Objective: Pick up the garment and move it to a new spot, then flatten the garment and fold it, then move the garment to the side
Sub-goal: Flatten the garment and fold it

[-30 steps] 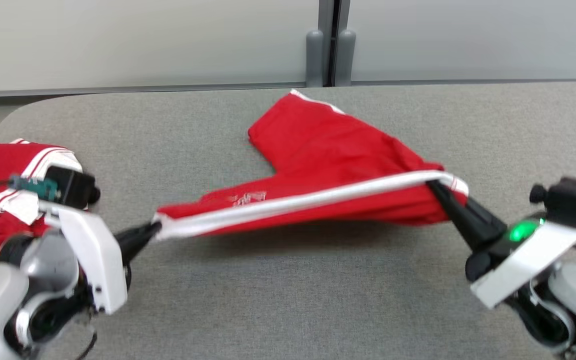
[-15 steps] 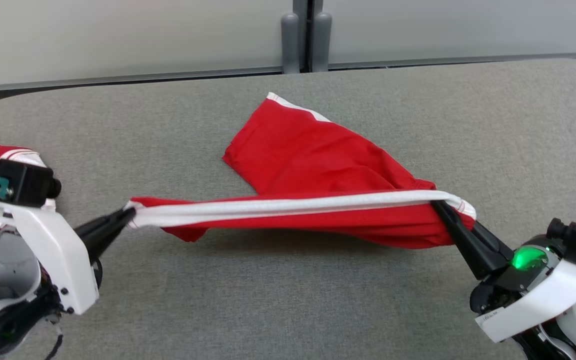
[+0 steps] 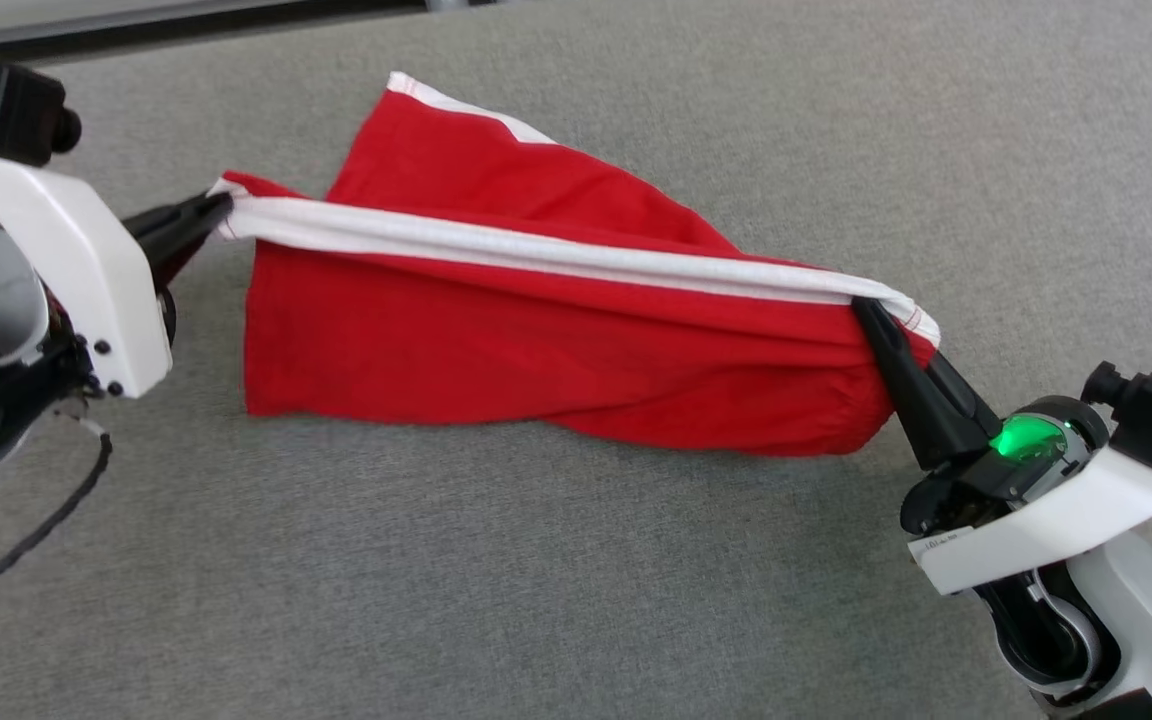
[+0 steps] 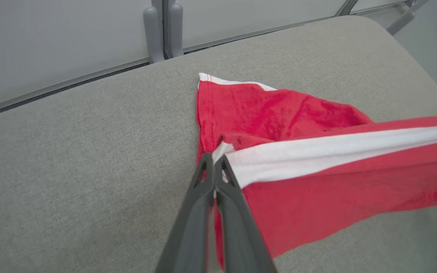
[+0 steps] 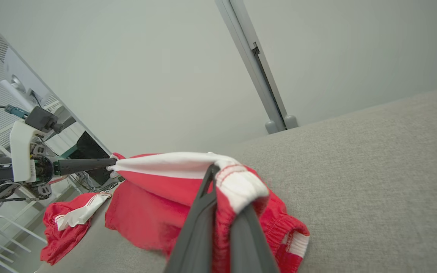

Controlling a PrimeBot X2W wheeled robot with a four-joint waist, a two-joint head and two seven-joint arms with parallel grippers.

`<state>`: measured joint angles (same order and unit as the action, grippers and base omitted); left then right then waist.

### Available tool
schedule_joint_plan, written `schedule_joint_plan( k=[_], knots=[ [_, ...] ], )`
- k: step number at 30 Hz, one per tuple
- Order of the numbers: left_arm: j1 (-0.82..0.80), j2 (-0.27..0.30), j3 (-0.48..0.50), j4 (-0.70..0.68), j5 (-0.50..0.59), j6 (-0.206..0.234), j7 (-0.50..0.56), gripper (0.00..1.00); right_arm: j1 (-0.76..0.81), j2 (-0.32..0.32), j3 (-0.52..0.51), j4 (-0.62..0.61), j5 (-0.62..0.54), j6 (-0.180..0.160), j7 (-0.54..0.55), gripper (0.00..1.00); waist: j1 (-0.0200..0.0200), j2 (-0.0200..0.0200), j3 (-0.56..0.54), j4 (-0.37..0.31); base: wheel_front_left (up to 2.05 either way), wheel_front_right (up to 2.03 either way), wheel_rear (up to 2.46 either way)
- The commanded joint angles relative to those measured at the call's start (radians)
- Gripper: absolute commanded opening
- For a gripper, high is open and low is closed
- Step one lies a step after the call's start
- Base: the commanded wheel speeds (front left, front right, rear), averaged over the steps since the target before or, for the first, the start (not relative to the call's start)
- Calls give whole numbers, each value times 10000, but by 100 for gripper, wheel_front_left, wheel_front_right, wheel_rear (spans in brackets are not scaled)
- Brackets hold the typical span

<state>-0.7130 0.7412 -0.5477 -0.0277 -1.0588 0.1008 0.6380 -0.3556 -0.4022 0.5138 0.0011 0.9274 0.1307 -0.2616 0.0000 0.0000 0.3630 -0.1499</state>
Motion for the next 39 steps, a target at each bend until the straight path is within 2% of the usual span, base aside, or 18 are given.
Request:
schedule_joint_plan(
  k=[1, 13, 22, 23, 24, 25, 30, 39],
  knots=[
    [-631, -72, -23, 386, 173, -96, 151, 0, -260, 161, -135, 132, -94, 3, -51, 0, 0, 0, 913, -688, 0, 0, 0],
    [-3562, -936, -531, 2799, 1093, -733, 680, 0, -1577, 1153, 274, 1027, -148, 3, -50, 0, 0, 0, 2357, -1570, 0, 0, 0],
    [-4676, -1580, -621, 4616, 1327, -1234, 151, 0, -2345, 1297, 1155, 1693, 272, 3, -49, 0, 0, 0, 2626, -1754, 0, 0, 0],
    [-4689, -1634, -646, 4817, 1344, -1262, 89, 37, -2404, 1271, 1281, 1772, 356, 3, -47, 30, 0, 0, 2591, -1745, 0, 0, 0],
    [-4686, -1696, -664, 5004, 1340, -1307, 38, 37, -2441, 1238, 1397, 1862, 447, 3, -46, 71, 0, 0, 2541, -1730, 0, 0, 0],
    [-4681, -1755, -655, 5174, 1313, -1346, -47, 100, -2469, 1202, 1527, 1931, 554, 3, -35, 100, 0, 0, 2481, -1707, 0, 0, 0],
    [-4468, -1943, -678, 5832, 1066, -1664, -165, 100, -2503, 937, 1850, 2086, 878, 3, -29, 100, 0, 0, 2026, -1565, 0, 0, 0],
    [-4144, -1733, -1117, 5990, 322, -2057, 1550, 100, -2311, 341, 2176, 2188, 1281, 3, -29, 100, 0, 0, 1540, -1699, 0, 0, 0]
  ],
)
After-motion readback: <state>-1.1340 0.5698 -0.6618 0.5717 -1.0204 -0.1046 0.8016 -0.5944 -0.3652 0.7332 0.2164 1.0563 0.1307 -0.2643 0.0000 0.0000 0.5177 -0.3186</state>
